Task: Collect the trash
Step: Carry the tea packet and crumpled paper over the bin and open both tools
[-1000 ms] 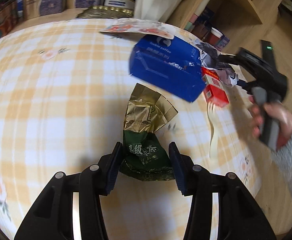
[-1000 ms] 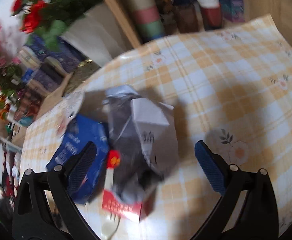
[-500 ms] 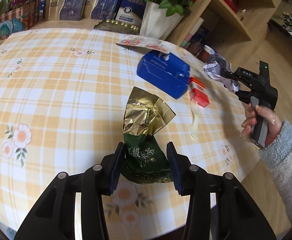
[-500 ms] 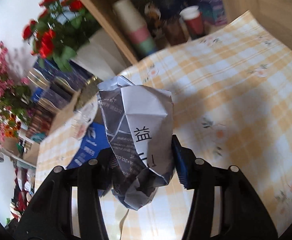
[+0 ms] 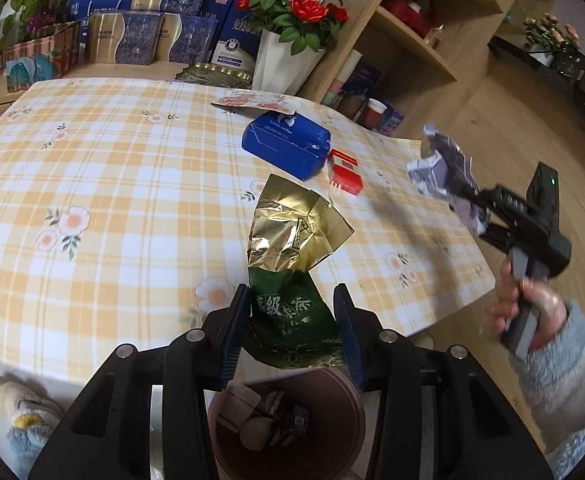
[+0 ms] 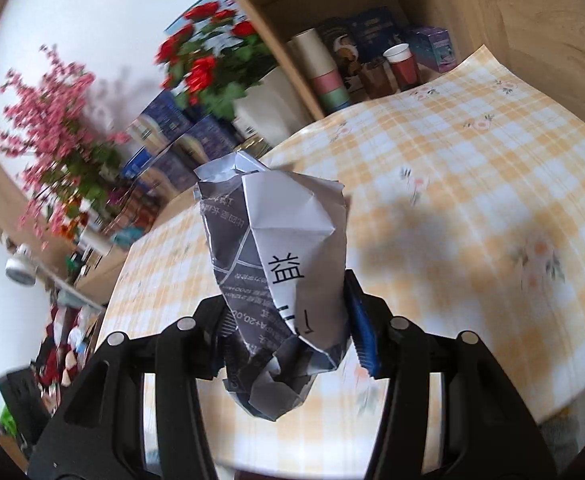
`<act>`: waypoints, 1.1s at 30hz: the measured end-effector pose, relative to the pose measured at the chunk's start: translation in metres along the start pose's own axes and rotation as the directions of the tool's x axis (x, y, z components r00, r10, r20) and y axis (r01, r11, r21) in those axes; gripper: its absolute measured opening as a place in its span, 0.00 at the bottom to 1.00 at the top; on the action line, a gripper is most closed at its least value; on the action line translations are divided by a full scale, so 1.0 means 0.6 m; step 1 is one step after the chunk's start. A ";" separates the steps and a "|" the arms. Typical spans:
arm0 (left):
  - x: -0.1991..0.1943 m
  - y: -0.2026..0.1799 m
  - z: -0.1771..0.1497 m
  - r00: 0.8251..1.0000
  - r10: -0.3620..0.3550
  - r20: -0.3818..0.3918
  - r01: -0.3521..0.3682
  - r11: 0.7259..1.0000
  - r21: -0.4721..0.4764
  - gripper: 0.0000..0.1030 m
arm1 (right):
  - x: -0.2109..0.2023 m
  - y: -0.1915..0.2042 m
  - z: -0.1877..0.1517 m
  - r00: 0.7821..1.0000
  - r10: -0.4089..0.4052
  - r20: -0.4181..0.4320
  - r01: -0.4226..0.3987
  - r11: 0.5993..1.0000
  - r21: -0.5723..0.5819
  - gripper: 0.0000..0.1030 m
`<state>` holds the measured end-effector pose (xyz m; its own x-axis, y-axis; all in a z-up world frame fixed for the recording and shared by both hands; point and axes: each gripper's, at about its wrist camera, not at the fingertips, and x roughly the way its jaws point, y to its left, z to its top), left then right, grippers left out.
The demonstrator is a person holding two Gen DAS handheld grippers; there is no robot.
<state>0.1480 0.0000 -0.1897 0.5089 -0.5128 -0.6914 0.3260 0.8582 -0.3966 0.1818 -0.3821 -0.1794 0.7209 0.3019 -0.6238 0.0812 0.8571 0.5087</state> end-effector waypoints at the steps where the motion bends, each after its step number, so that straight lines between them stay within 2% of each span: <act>1: -0.008 -0.004 -0.008 1.000 -0.001 0.005 0.001 1.000 0.003 0.41 | -0.012 0.007 -0.018 1.000 0.006 -0.005 -0.006 1.000 -0.010 0.50; 14: -0.091 -0.052 -0.115 0.999 -0.019 0.049 0.016 0.998 0.060 0.41 | -0.088 0.086 -0.220 0.997 0.027 -0.077 -0.037 0.991 -0.129 0.50; 20: -0.115 -0.072 -0.160 0.998 -0.022 0.053 0.019 0.998 0.063 0.41 | -0.087 0.098 -0.311 0.985 0.016 -0.172 -0.042 0.988 -0.146 0.50; 27: -0.113 -0.069 -0.165 0.997 -0.025 0.068 0.022 0.999 0.044 0.41 | -0.038 0.101 -0.342 0.962 -0.024 -0.272 -0.021 0.987 -0.159 0.50; 29: -0.108 -0.067 -0.168 0.998 -0.025 0.058 0.022 0.999 0.041 0.41 | -0.030 0.098 -0.348 0.955 -0.016 -0.296 -0.029 0.989 -0.148 0.50; 33: -0.097 -0.056 -0.171 0.999 -0.023 0.039 0.023 1.000 0.015 0.41 | -0.025 0.088 -0.353 0.951 0.022 -0.308 -0.059 0.992 -0.112 0.56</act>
<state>0.0255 0.0034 -0.1982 0.5323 -0.5330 -0.6577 0.3494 0.8459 -0.4028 0.0294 -0.2530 -0.2686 0.4755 0.4345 -0.7649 -0.0395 0.8792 0.4749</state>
